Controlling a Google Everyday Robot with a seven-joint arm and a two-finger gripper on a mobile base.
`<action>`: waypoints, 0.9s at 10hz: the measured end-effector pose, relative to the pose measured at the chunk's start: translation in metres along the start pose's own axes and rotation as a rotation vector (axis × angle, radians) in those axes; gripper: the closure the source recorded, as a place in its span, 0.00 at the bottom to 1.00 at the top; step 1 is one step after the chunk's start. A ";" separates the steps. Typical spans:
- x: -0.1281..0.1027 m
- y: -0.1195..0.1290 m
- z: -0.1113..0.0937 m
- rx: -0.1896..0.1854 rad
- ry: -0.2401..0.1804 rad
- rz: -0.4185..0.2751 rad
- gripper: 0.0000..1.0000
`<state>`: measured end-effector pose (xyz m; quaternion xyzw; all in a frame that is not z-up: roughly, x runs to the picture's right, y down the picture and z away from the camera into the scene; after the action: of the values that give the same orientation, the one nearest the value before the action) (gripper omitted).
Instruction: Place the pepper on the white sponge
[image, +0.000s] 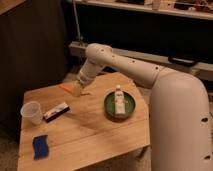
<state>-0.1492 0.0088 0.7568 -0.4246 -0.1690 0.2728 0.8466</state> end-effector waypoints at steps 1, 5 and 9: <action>0.000 0.000 0.000 0.000 0.000 0.001 0.90; -0.008 0.014 0.002 0.003 -0.005 -0.063 0.90; -0.023 0.092 0.016 0.017 0.004 -0.240 0.90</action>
<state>-0.2050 0.0497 0.6906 -0.3949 -0.2144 0.1701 0.8770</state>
